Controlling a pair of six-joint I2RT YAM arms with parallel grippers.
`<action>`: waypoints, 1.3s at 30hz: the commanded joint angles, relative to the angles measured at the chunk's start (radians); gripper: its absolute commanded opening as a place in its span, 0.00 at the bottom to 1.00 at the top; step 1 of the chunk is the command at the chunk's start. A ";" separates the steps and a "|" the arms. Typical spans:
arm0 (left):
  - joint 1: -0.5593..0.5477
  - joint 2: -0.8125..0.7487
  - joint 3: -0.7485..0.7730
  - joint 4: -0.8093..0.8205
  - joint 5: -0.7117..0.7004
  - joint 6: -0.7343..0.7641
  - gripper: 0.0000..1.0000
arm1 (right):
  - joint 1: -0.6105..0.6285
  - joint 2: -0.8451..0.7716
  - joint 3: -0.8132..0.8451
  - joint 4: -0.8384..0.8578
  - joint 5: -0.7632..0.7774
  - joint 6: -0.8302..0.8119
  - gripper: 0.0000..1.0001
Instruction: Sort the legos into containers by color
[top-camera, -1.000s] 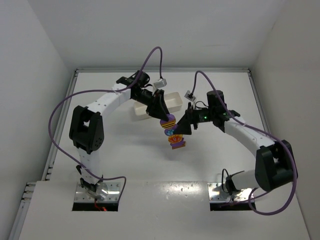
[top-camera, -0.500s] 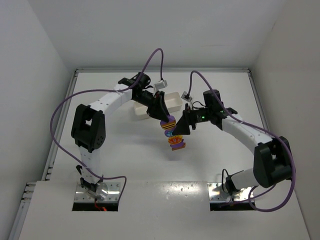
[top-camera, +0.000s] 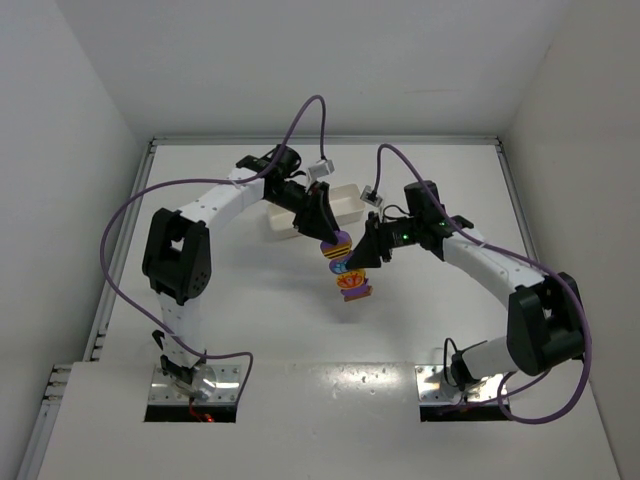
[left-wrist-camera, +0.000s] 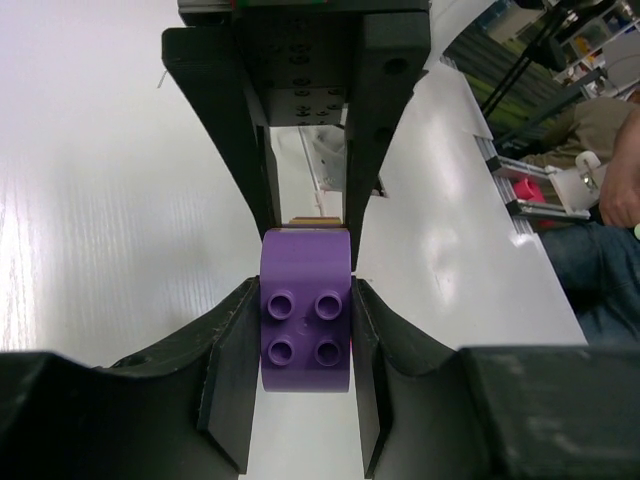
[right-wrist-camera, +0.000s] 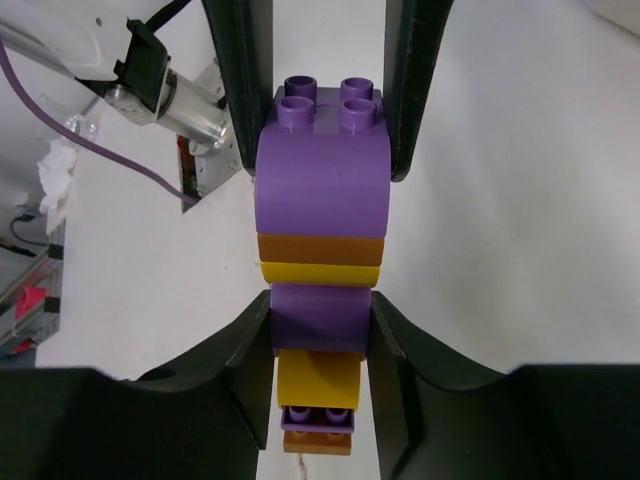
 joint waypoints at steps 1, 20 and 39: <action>0.011 -0.028 0.012 0.022 0.090 0.014 0.06 | 0.007 0.003 0.037 0.025 -0.015 -0.028 0.35; 0.147 -0.028 0.044 0.022 0.090 0.014 0.06 | 0.027 -0.047 0.006 -0.025 -0.006 -0.127 0.00; 0.147 -0.316 -0.237 0.125 -0.241 0.023 0.05 | 0.036 -0.188 -0.190 0.062 0.291 -0.255 0.00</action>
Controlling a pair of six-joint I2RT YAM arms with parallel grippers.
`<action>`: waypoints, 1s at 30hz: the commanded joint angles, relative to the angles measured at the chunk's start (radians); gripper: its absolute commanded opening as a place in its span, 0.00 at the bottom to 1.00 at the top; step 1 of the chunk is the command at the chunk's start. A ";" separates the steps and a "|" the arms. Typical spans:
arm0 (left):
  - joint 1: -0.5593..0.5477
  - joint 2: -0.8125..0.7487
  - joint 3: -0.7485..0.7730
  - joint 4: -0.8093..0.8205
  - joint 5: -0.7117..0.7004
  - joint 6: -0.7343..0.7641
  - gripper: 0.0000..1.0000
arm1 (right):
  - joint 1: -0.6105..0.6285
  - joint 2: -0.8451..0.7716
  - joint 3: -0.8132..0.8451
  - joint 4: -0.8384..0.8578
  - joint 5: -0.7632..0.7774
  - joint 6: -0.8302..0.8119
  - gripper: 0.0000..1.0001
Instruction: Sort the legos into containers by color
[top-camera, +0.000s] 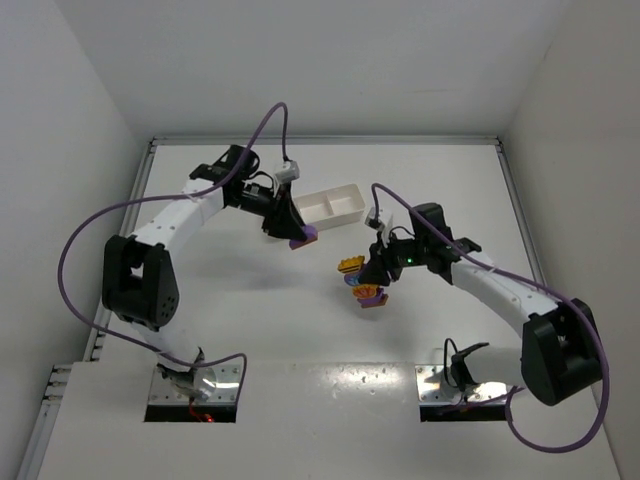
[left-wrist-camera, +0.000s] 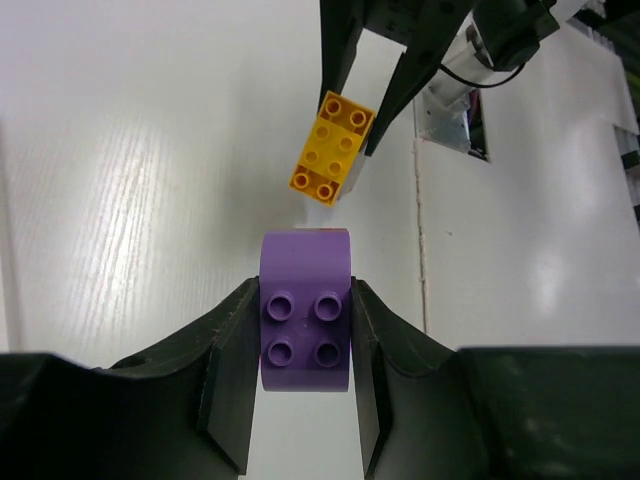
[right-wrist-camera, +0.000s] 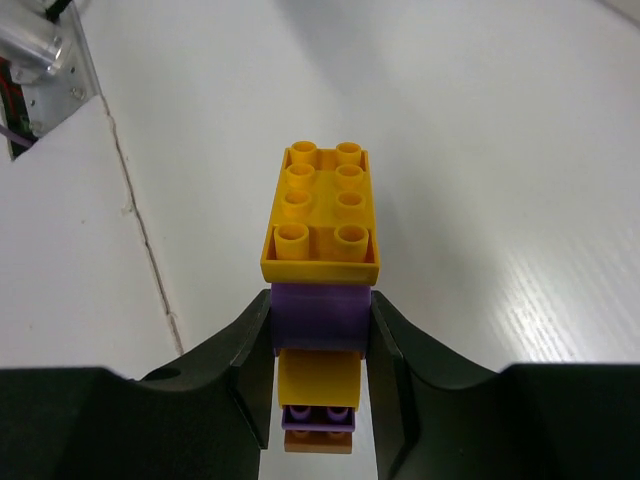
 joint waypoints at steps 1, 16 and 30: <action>-0.002 -0.088 -0.026 0.066 -0.030 0.005 0.05 | -0.002 -0.053 -0.058 0.132 -0.029 -0.062 0.00; 0.007 -0.178 -0.112 0.138 -0.082 -0.068 0.05 | -0.022 -0.024 -0.034 0.473 0.513 0.070 0.00; 0.017 -0.210 -0.130 0.185 -0.133 -0.107 0.05 | -0.154 0.023 -0.238 0.955 0.915 0.203 0.00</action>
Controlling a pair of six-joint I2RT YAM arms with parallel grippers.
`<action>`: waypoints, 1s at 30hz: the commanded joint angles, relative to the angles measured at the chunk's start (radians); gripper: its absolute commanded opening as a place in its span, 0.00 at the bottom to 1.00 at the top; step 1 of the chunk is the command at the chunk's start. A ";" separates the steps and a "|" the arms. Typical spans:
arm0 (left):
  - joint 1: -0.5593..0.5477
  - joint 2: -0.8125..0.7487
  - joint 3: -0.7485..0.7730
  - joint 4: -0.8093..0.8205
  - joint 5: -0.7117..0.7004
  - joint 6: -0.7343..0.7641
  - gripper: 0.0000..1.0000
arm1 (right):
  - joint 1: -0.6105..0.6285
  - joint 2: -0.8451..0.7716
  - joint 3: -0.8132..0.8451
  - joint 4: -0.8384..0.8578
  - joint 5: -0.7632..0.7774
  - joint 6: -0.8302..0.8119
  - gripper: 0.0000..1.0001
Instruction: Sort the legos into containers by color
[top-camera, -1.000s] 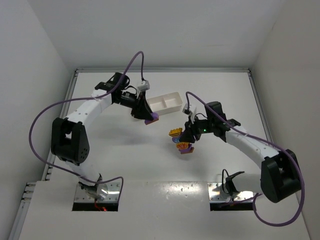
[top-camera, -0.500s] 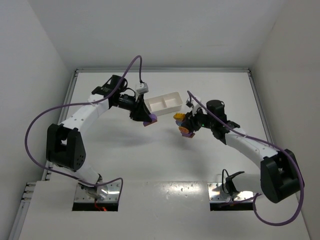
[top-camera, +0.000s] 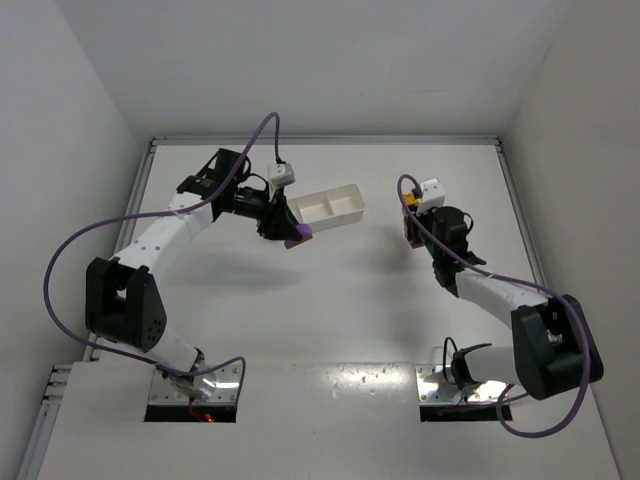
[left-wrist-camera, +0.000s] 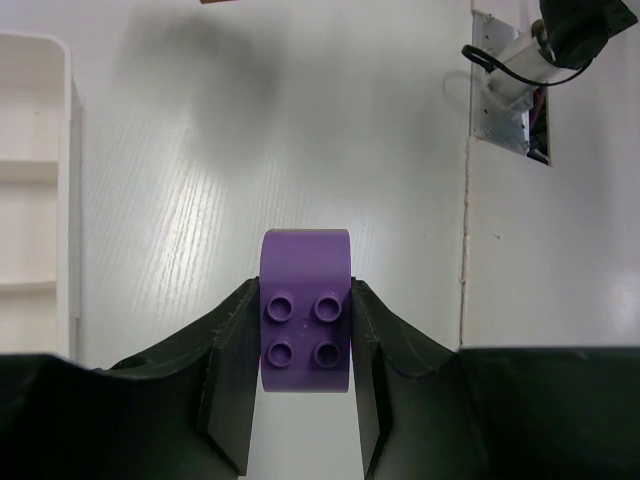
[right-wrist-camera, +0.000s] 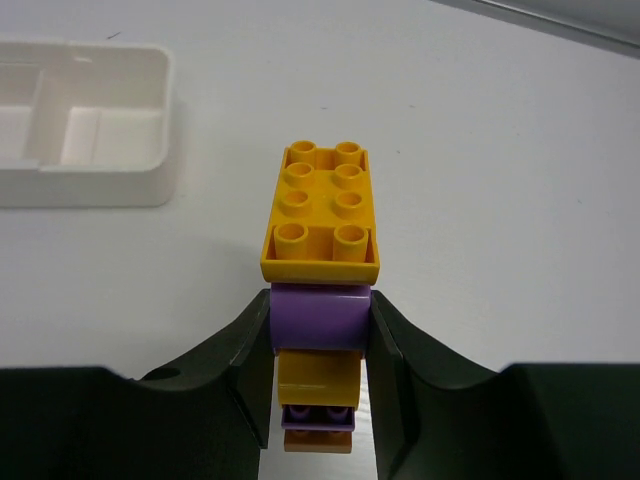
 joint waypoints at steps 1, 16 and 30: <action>0.009 -0.034 -0.001 0.039 -0.007 -0.006 0.05 | -0.043 0.043 -0.002 0.231 0.075 0.110 0.00; 0.019 -0.016 0.017 0.039 -0.016 -0.016 0.05 | -0.123 0.250 0.109 0.308 -0.059 0.242 0.00; 0.037 0.003 0.026 0.039 -0.007 -0.016 0.05 | -0.123 0.399 0.377 -0.040 -0.080 0.242 0.00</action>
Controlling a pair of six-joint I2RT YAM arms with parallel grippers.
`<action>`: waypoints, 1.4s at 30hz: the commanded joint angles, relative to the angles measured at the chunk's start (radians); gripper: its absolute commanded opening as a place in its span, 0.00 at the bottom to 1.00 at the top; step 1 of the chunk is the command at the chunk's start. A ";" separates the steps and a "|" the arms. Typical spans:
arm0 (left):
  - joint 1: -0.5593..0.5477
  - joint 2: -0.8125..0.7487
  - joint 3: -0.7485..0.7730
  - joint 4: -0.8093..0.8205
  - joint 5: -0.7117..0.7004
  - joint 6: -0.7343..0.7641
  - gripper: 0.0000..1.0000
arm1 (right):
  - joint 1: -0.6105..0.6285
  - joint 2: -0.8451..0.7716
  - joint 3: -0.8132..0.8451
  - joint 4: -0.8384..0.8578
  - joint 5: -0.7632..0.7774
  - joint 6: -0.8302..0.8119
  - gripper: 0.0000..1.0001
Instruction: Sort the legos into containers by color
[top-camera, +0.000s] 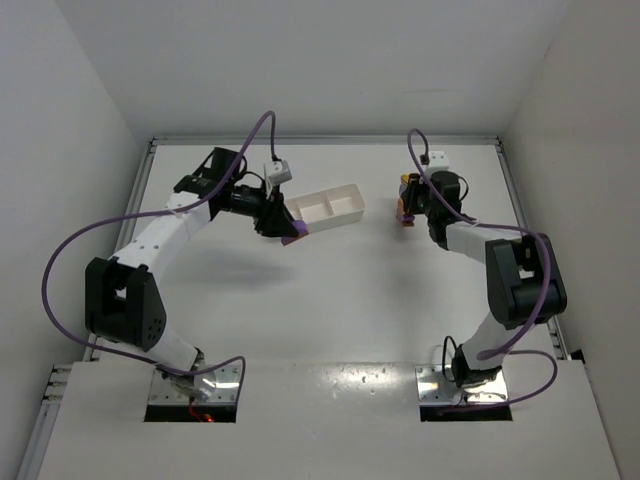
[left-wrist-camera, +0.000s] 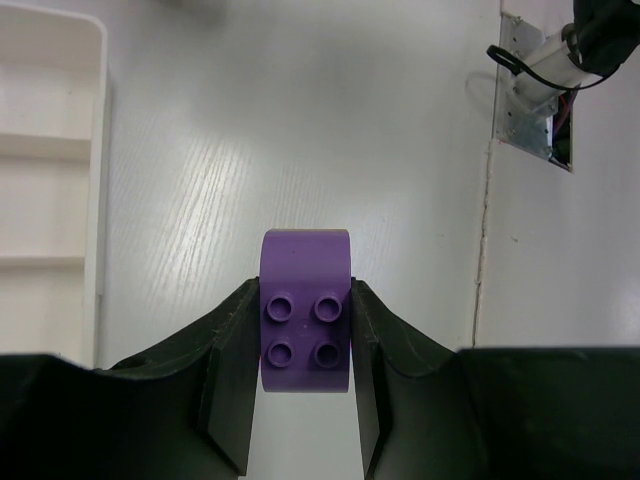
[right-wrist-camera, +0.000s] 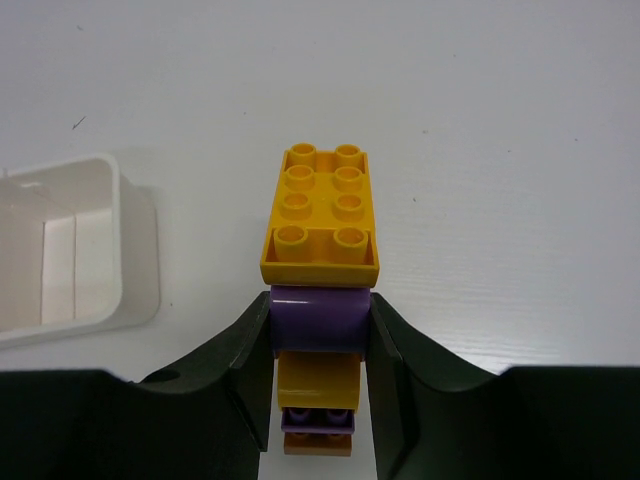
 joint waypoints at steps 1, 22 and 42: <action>0.013 0.001 0.027 0.025 0.031 0.003 0.05 | 0.000 -0.005 0.025 0.004 -0.055 0.016 0.00; 0.031 0.001 0.027 0.025 0.040 -0.006 0.05 | 0.113 -0.188 -0.340 0.613 -0.981 0.094 0.00; 0.050 -0.029 -0.002 0.014 0.040 0.003 0.05 | 0.285 0.059 -0.124 0.096 -0.836 0.283 0.00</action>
